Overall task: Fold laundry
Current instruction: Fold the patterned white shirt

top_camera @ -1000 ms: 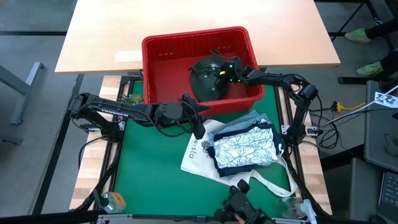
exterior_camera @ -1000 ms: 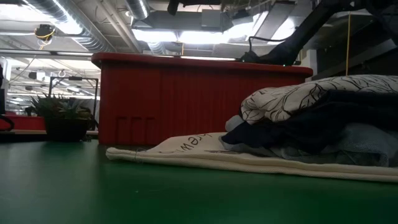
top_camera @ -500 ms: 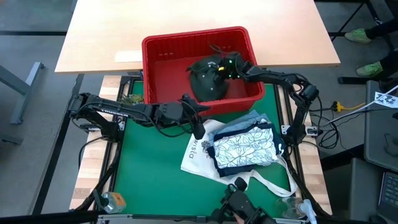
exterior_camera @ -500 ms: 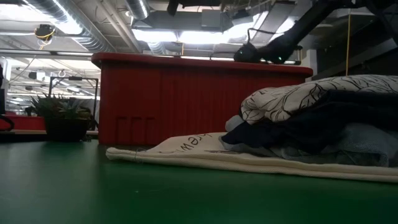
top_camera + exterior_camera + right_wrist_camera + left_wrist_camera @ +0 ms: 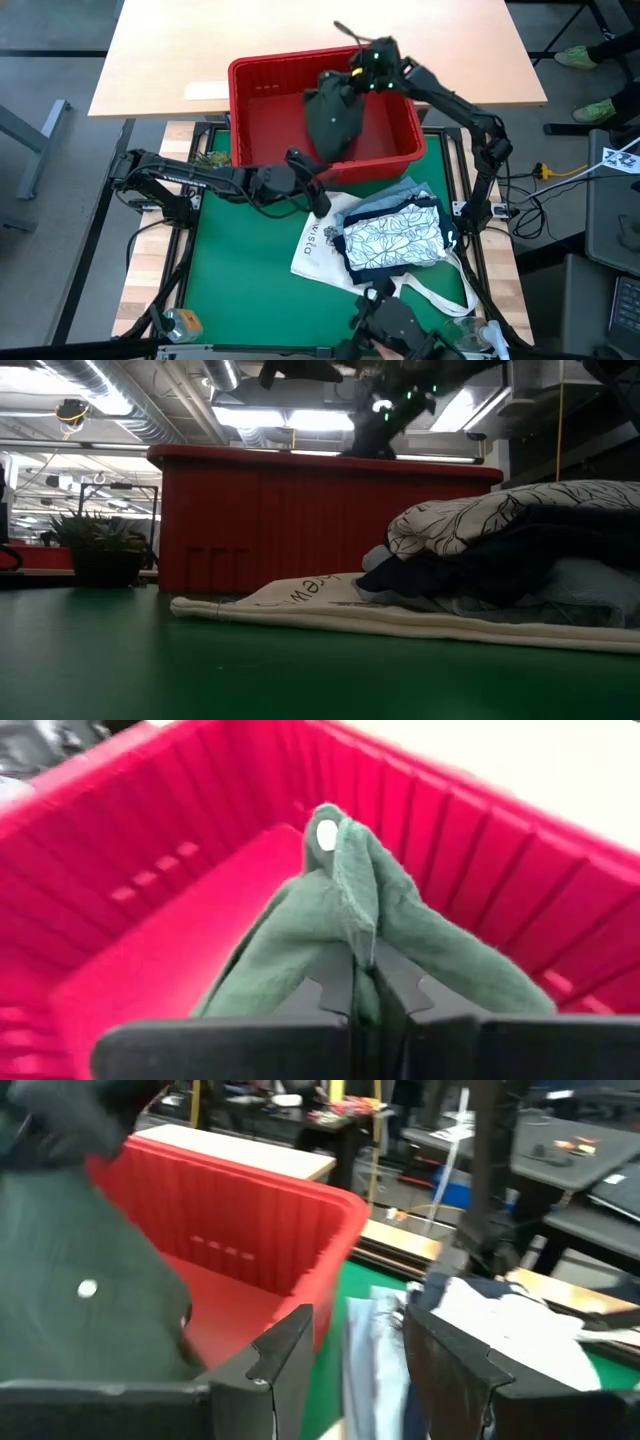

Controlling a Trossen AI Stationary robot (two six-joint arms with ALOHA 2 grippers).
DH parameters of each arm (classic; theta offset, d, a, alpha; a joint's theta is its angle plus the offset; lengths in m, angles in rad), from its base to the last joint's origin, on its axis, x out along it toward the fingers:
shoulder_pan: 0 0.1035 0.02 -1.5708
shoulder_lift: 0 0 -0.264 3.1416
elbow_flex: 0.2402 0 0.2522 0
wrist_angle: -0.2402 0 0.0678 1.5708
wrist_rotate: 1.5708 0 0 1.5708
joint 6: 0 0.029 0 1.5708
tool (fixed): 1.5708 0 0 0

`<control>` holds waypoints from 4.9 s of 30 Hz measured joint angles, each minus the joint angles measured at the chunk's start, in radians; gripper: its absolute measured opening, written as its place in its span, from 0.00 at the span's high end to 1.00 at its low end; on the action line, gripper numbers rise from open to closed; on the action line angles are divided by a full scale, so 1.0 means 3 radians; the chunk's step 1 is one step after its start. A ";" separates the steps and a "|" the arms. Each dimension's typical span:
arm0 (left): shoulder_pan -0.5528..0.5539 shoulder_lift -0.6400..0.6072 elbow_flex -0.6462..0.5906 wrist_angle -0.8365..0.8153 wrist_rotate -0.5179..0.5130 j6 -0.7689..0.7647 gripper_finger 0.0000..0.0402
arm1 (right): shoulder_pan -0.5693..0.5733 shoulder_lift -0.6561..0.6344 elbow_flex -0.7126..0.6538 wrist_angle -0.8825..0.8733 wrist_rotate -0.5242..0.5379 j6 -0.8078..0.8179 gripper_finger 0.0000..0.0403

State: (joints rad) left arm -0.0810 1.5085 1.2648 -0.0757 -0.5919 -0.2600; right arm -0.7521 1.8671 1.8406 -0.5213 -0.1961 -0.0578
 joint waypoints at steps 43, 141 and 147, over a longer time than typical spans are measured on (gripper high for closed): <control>0.1003 0.0001 0.0000 0.0747 0.0745 0.0778 0.62 | -0.0001 -0.1629 0.1586 -0.1377 -0.0987 -0.0348 0.97; 0.0918 0.0239 -0.0002 0.0941 0.2834 0.0081 0.62 | -0.0001 -0.1367 0.1586 -0.1588 -0.2527 -0.0444 0.98; 0.0810 0.0238 -0.0001 0.1220 0.2843 0.0086 0.62 | -0.0001 -0.1367 0.1585 -0.1587 -0.2525 -0.0443 0.97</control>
State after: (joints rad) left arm 0.1620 1.5799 1.2644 0.2904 0.2611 -0.2340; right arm -0.7525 1.4570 2.3161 -0.9974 -0.9535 -0.1905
